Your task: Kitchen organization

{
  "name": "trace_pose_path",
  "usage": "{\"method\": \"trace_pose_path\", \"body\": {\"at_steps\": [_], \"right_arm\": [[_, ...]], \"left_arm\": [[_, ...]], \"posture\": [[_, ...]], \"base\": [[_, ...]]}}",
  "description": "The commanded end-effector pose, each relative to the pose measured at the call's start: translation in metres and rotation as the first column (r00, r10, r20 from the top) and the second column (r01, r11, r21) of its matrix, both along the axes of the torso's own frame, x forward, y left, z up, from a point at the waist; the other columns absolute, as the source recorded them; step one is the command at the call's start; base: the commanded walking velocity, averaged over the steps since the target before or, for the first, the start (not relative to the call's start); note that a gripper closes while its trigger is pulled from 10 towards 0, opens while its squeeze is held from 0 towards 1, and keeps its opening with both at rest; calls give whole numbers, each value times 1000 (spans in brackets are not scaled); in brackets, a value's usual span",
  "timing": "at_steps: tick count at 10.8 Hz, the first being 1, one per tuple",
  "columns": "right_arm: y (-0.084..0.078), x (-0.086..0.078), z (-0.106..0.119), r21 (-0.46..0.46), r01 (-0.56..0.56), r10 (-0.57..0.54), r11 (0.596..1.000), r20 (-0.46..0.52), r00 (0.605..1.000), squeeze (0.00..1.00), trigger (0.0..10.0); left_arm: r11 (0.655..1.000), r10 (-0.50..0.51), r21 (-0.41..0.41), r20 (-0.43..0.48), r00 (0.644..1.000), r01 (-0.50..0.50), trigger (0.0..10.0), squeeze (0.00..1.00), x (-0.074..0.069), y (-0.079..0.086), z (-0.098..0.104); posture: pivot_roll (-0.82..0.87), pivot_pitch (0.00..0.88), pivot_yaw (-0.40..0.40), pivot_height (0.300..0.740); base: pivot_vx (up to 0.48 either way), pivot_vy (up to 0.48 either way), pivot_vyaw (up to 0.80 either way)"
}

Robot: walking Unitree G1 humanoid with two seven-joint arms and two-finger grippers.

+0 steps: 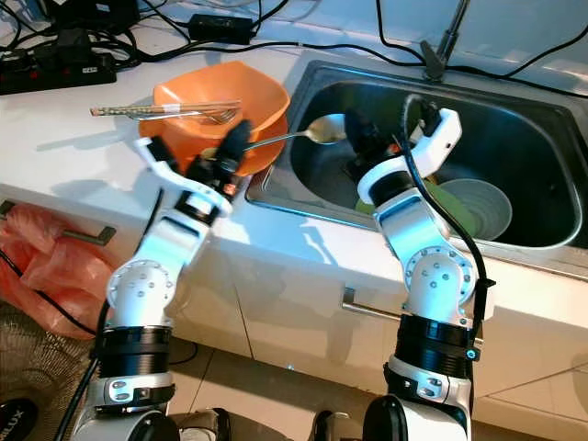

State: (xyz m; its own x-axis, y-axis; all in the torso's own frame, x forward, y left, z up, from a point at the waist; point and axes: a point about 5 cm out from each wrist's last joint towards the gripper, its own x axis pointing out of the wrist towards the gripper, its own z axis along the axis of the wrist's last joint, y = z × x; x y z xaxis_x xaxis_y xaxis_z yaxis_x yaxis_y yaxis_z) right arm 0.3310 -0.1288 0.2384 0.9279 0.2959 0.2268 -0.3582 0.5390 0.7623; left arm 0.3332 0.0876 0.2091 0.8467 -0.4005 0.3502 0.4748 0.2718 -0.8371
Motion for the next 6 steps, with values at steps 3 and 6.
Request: {"method": "trace_pose_path", "body": {"at_steps": [3, 6], "right_arm": [[-2, 3, -4, -19, 24, -25, 1000, -37, 999, 0, 0], [-19, 9, -4, -37, 104, -106, 994, -45, 993, 0, 0]], "left_arm": [[996, -30, 87, 75, 997, 24, 10000, 1000, -8, -11, 9], [985, -65, 168, 115, 991, 45, 10000, 1000, -15, -13, 8]], "posture": [[8, 105, -18, 740], [9, 106, -14, 740]], "base": [[0, 0, 0], [0, 0, 0]]}}
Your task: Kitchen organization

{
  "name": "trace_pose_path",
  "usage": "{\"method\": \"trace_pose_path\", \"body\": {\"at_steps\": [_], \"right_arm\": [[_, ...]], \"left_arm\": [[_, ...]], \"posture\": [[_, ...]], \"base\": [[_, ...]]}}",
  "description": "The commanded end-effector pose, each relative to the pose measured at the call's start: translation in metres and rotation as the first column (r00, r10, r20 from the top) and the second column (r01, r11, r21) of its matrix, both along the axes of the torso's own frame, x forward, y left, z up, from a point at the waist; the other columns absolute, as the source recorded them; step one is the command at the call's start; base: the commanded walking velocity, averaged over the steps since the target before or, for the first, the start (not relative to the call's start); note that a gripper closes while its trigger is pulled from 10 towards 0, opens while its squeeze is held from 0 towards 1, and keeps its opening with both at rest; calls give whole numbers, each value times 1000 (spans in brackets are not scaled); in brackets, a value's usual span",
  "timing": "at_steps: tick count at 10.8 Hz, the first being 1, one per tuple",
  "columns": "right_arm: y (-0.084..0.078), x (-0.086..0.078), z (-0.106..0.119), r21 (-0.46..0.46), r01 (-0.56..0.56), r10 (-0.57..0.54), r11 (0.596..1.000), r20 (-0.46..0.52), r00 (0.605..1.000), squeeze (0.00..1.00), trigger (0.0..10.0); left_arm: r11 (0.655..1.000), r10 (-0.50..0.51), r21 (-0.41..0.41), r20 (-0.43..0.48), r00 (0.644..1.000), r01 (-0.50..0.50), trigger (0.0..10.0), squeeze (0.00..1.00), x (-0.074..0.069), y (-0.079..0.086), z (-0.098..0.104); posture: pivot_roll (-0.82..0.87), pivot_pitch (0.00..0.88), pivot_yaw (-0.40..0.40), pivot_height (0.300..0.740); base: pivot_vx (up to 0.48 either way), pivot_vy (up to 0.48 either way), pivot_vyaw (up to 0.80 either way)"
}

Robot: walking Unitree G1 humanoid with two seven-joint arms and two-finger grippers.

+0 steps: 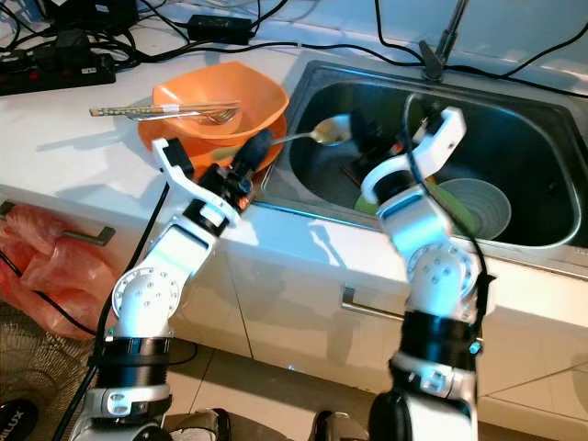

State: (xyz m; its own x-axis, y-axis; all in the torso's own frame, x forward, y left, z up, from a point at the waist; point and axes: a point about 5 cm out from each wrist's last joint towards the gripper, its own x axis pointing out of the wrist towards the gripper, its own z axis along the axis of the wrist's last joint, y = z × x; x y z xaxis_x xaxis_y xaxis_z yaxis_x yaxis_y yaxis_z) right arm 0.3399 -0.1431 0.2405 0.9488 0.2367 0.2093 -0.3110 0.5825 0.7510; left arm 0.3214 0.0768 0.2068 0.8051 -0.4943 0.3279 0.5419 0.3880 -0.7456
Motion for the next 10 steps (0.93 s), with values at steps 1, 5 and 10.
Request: {"method": "trace_pose_path", "body": {"at_steps": [1, 5, 10], "right_arm": [[-13, 3, -4, -22, 62, -62, 998, -29, 998, 0, 0], [-53, 14, 7, -102, 213, -212, 972, 21, 977, 0, 0], [-86, 20, 10, -268, 384, -375, 883, 86, 923, 0, 0]], "left_arm": [[999, -28, 27, 61, 998, 27, 10000, 1000, -5, -4, 8], [989, -41, 144, 122, 992, 23, 10000, 1000, -12, -7, 11], [972, -36, 234, 155, 987, -1, 10000, 1000, -15, -5, 10]], "posture": [[10, 107, -13, 740], [17, 111, -11, 740], [23, 116, -3, 740]], "base": [[0, 0, 0], [0, 0, 0], [0, 0, 0]]}}
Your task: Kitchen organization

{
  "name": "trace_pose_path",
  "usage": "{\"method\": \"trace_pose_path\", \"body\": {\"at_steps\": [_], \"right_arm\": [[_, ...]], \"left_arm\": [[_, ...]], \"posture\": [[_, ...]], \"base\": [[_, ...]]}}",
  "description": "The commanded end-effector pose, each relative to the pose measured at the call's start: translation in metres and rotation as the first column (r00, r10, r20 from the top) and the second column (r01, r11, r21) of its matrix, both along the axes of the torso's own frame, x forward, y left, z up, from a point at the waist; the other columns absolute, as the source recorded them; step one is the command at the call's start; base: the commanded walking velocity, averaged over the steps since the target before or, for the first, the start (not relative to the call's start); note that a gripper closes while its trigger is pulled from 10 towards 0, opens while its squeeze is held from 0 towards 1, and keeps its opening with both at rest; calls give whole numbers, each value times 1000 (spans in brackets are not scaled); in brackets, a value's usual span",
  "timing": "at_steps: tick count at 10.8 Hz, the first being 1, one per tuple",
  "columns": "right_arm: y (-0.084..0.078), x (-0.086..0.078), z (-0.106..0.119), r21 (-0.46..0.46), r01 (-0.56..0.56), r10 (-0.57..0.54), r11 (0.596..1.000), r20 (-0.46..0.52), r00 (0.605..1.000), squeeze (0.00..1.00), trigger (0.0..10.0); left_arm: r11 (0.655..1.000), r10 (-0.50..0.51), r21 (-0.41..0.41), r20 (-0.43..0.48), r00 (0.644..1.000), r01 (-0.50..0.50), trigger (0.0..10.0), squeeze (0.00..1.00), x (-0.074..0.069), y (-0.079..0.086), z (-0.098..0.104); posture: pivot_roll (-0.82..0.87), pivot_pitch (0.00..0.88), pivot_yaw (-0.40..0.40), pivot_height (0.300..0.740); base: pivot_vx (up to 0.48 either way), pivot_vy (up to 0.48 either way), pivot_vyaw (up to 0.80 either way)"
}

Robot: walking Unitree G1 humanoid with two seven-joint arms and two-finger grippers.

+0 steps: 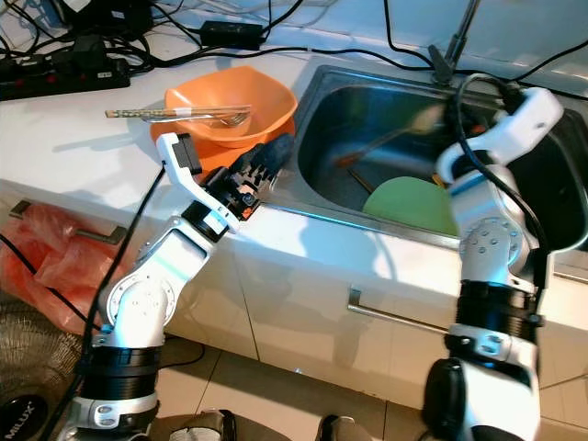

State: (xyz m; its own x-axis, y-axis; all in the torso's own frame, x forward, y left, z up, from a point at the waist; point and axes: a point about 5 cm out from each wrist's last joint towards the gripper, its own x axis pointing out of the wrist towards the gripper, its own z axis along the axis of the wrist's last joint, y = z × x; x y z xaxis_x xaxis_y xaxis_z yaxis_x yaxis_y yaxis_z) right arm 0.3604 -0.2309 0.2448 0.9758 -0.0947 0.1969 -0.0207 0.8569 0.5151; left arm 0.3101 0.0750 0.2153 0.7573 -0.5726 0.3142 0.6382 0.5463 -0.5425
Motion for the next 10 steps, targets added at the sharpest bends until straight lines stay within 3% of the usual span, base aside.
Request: {"method": "trace_pose_path", "body": {"at_steps": [1, 2, 4, 5, 6, 7, 8, 10], "right_arm": [[-5, 1, 5, -74, 39, -37, 996, 23, 999, 0, 0], [-8, 5, 0, -163, 69, -67, 984, 15, 998, 0, 0], [-1, 8, -9, -309, 70, -72, 949, 5, 997, 0, 0], [3, 10, -13, -321, 52, -55, 946, -2, 998, 0, 0], [7, 13, -18, -359, 46, -54, 932, -14, 998, 0, 2000], [16, 22, -30, -384, 28, -53, 923, -54, 997, 0, 8588], [25, 28, -32, -385, 20, -48, 923, -65, 997, 0, 10000], [42, 37, -29, -423, -4, -22, 906, -56, 998, 0, 10000]], "left_arm": [[998, -21, 53, 26, 999, 20, 10000, 1000, -4, -5, -2], [980, -33, 199, 64, 997, 19, 10000, 1000, -7, -7, -10], [949, -50, 313, 101, 994, 16, 10000, 1000, -9, -6, -17], [938, -54, 347, 115, 992, 10, 10000, 1000, -9, -5, -18], [931, -53, 365, 125, 991, 4, 10000, 1000, -9, -4, -19], [924, -58, 382, 130, 990, 4, 10000, 902, -9, -5, -21], [921, -62, 390, 136, 989, 4, 10000, 898, -9, -7, -21], [918, -64, 395, 144, 988, 2, 10000, 871, -11, -6, -21]], "posture": [[23, 117, -2, 740], [26, 117, -3, 740], [34, 118, -2, 740], [37, 117, 1, 740], [37, 116, 4, 740], [41, 115, 4, 740], [47, 115, 3, 740], [60, 117, -1, 740]], "base": [[0, 0, 0], [0, 0, 0], [0, 0, 0], [0, 0, 0], [0, 0, 0], [0, 0, 0], [0, 0, 0], [0, 0, 0]]}}
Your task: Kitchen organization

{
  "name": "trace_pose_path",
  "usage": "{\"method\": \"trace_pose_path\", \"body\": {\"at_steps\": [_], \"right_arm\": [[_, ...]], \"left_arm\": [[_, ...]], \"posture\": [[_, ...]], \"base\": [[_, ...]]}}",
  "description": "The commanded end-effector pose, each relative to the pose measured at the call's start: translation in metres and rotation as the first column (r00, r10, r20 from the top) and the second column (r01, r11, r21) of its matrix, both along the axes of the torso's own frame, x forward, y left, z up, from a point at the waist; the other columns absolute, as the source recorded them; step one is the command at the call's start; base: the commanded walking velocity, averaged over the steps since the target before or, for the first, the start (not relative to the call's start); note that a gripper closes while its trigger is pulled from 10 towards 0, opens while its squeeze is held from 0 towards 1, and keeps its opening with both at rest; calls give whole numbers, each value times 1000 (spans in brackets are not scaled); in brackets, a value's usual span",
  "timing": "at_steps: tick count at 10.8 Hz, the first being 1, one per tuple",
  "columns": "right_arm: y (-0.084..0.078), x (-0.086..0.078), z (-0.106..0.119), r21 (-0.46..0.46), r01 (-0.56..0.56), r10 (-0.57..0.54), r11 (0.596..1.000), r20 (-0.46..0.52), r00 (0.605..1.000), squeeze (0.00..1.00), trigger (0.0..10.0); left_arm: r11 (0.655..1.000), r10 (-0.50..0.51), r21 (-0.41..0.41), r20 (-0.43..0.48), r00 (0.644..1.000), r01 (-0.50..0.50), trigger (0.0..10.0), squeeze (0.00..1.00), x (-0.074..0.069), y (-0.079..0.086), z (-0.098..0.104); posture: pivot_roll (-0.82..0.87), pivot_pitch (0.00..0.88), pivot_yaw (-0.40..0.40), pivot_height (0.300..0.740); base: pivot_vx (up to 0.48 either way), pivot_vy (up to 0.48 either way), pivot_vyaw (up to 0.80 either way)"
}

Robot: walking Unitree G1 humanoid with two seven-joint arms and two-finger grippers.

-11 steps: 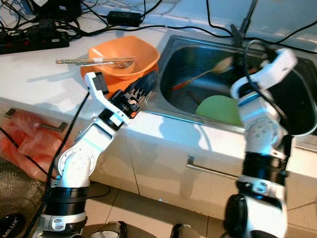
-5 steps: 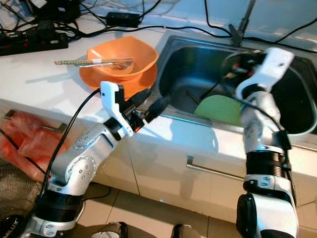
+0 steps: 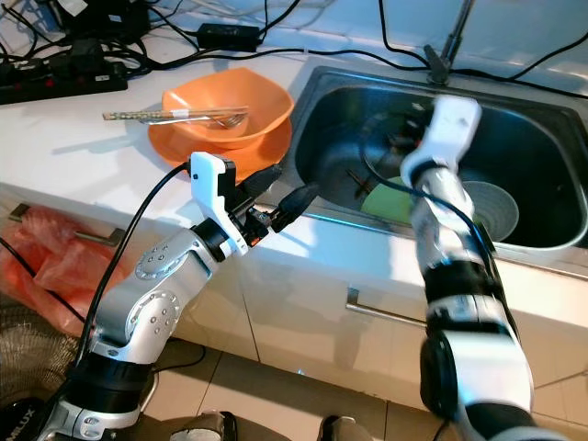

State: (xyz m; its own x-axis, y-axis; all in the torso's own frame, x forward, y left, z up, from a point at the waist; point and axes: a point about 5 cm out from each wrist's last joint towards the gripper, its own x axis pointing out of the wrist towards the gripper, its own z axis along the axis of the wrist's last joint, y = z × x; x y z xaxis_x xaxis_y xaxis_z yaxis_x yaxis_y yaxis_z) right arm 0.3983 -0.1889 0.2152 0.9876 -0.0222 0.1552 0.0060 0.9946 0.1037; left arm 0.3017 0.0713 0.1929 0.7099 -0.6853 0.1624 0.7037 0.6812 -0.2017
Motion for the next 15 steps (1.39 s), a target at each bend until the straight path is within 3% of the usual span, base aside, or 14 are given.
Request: {"method": "trace_pose_path", "body": {"at_steps": [1, 2, 5, 7, 8, 9, 13, 15], "right_arm": [[4, 4, -3, -47, -6, 6, 999, -16, 1000, 0, 10000], [4, 6, -6, -64, -12, 10, 998, -44, 999, 0, 10000], [-7, 9, -24, -22, 2, -6, 1000, -219, 976, 0, 10000], [-10, 11, -25, 25, 5, 1, 1000, -258, 966, 0, 10000], [-10, 11, -28, 39, 10, 2, 999, -275, 961, 663, 10000], [-10, 10, -30, 37, 10, 1, 999, -282, 959, 1000, 10000], [-6, 10, -34, 54, -11, 27, 998, -297, 955, 1000, 10000], [-8, 10, -31, 40, -10, 21, 999, -285, 958, 1000, 10000]], "left_arm": [[1000, -16, 22, 19, 1000, 16, 10000, 812, -4, -1, 1], [999, -17, 29, 22, 1000, 16, 10000, 769, -4, 0, 0], [999, -20, 50, 28, 999, 19, 10000, 0, -5, 2, 0], [998, -31, 60, 34, 999, 29, 10000, 0, -6, 0, 0], [997, -35, 68, 41, 999, 32, 10000, 0, -7, -1, 0], [997, -35, 72, 43, 998, 31, 10000, 0, -7, 0, 0], [996, -47, 80, 40, 998, 44, 10000, 0, -7, -1, 0], [995, -15, 101, 87, 996, 6, 10000, 0, -5, 1, 5]], "posture": [[67, 120, -1, 740], [72, 121, -2, 740], [78, 123, -4, 740], [78, 120, -5, 740], [81, 118, -4, 740], [81, 118, -4, 740], [80, 118, 2, 740], [76, 121, -3, 740]], "base": [[0, 0, 0], [0, 0, 0], [0, 0, 0], [0, 0, 0], [0, 0, 0], [0, 0, 0], [0, 0, 0], [0, 0, 0]]}}
